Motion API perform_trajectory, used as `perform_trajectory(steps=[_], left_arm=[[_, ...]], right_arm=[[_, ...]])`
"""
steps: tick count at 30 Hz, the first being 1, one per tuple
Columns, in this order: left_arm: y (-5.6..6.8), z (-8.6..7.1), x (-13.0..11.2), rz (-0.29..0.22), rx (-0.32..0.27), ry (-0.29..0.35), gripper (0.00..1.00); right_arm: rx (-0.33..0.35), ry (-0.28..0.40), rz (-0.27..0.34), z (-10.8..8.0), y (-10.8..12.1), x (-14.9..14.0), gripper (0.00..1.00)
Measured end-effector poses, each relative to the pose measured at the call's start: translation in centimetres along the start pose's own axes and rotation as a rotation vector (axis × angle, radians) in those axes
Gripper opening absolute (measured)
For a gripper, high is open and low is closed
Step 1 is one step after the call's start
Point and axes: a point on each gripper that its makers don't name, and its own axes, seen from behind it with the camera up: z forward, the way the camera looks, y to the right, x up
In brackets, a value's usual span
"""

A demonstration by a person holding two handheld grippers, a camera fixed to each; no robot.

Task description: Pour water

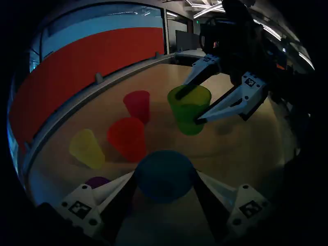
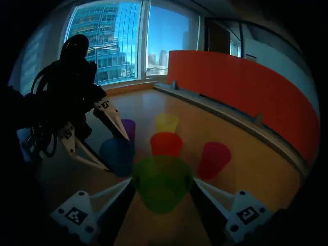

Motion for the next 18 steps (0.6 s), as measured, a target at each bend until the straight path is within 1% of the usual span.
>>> perform_trajectory(steps=[11, 18], left_arm=[[-0.2, 0.5, -0.7, -0.015, -0.007, 0.001, 0.90], [-0.3, 0.6, -1.2, -0.002, -0.005, -0.008, 0.89]], right_arm=[[0.003, -0.028, 0.004, 0.7, -0.1, -1.3, 0.90], [0.008, -0.048, 0.008, 1.3, -0.5, -2.5, 0.90]])
